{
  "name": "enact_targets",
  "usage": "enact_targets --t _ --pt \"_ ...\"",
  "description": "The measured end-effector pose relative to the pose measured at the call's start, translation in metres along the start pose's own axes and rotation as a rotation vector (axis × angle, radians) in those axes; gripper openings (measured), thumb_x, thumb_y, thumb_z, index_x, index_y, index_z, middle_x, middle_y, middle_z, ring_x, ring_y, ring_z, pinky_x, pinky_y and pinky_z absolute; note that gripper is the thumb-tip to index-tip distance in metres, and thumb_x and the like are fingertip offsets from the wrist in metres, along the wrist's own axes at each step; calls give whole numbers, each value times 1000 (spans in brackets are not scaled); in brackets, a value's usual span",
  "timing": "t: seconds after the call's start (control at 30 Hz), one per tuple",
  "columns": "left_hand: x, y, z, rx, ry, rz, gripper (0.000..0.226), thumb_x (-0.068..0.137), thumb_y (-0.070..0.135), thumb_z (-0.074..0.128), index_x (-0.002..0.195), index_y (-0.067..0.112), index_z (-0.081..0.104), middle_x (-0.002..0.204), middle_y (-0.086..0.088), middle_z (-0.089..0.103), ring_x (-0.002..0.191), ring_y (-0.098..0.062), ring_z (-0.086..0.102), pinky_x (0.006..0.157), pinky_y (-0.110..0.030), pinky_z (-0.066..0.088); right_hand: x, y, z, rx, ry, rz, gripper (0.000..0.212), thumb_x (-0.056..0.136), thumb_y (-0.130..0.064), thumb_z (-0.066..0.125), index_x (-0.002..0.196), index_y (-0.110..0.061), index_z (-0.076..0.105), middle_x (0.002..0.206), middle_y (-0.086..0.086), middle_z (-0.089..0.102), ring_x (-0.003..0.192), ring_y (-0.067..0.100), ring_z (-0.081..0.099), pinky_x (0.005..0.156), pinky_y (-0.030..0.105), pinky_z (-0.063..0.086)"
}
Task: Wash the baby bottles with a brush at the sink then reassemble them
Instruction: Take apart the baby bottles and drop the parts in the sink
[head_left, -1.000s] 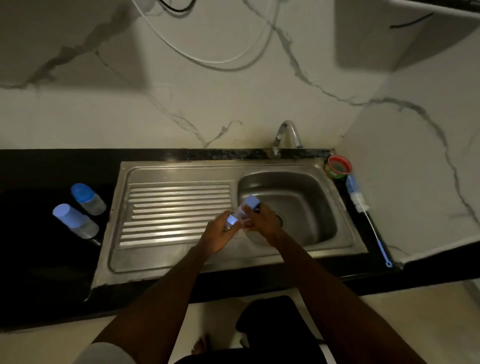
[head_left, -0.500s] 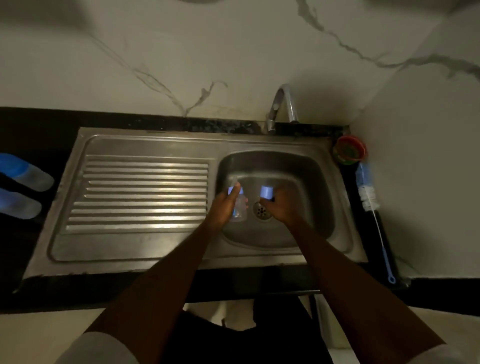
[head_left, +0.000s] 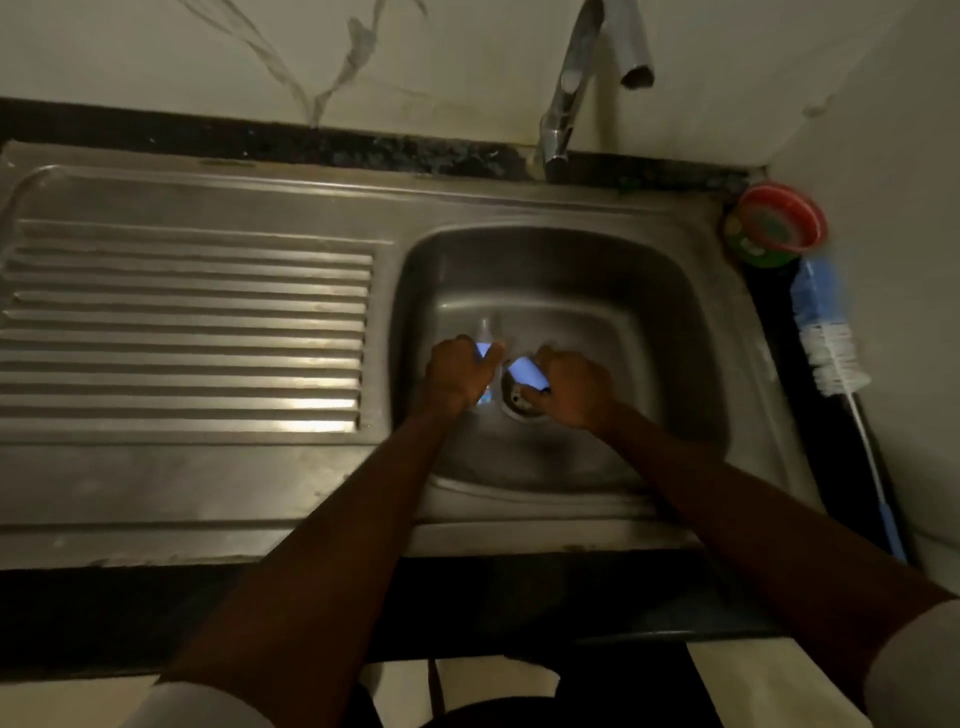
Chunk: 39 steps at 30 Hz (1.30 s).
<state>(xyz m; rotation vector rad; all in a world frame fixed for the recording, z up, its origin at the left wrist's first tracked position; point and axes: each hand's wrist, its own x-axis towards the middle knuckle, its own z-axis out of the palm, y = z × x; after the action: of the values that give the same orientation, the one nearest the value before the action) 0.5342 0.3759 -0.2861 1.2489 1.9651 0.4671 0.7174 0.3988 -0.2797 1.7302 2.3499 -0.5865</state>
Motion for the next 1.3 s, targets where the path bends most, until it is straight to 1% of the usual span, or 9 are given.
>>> enact_targets --t 0.13,0.33,0.47,0.6,0.7,0.83,1.0,1.17,1.3 --pt "0 -4 12 355 9 219 42 96 50 59 116 13 67 121 -13 62 109 -30 62 95 -40 51 7 11 21 -140 -28 -24 67 90 -61 62 136 -14 50 130 11 61 115 31 60 88 36 46" --pt "-11 16 -1 660 162 318 42 95 53 59 120 21 65 126 -7 62 115 -27 61 94 -38 47 3 19 7 -300 2 -74 63 87 -70 59 122 -18 60 125 9 59 111 28 60 80 34 43" --pt "-27 20 -15 598 194 383 45 90 58 65 106 16 68 120 -12 66 109 -31 63 90 -39 49 -11 15 -13 -342 81 -76 53 85 -69 62 103 -20 63 115 7 62 102 25 61 86 39 51" --pt "-43 14 -20 558 212 462 44 88 57 69 77 16 56 97 -14 70 83 -25 61 74 -32 42 -23 6 -22 -318 148 -98 56 85 -66 64 108 -15 66 112 8 64 93 23 56 82 38 49" --pt "-52 14 -23 531 260 479 42 88 56 70 83 15 62 89 -9 67 77 -18 55 74 -29 39 -26 9 -26 -293 157 -101 54 85 -62 68 107 -13 68 103 5 63 88 21 56 83 37 52" --pt "-40 16 -25 544 293 493 42 82 57 76 78 17 62 80 -1 66 74 -17 63 73 -31 49 -14 14 -28 -238 72 -115 43 84 -56 73 79 -13 71 79 2 70 79 21 68 80 36 56" --pt "-18 24 -30 621 253 501 49 75 54 83 107 18 70 91 0 69 88 -18 67 77 -28 49 3 18 -32 -196 14 -162 41 83 -53 73 90 -13 75 86 5 74 74 20 70 75 34 57" --pt "-3 26 -31 683 199 551 44 74 52 84 99 18 72 76 8 62 75 -14 64 70 -26 44 18 25 -28 -179 -31 -167 42 80 -56 75 87 -15 74 83 4 73 71 19 71 76 36 61" --pt "-6 29 -31 670 209 577 43 74 46 86 106 21 74 88 8 64 77 -9 58 73 -22 42 16 22 -32 -98 -142 -162 39 89 -43 74 99 -5 73 93 10 76 69 17 71 45 17 50"
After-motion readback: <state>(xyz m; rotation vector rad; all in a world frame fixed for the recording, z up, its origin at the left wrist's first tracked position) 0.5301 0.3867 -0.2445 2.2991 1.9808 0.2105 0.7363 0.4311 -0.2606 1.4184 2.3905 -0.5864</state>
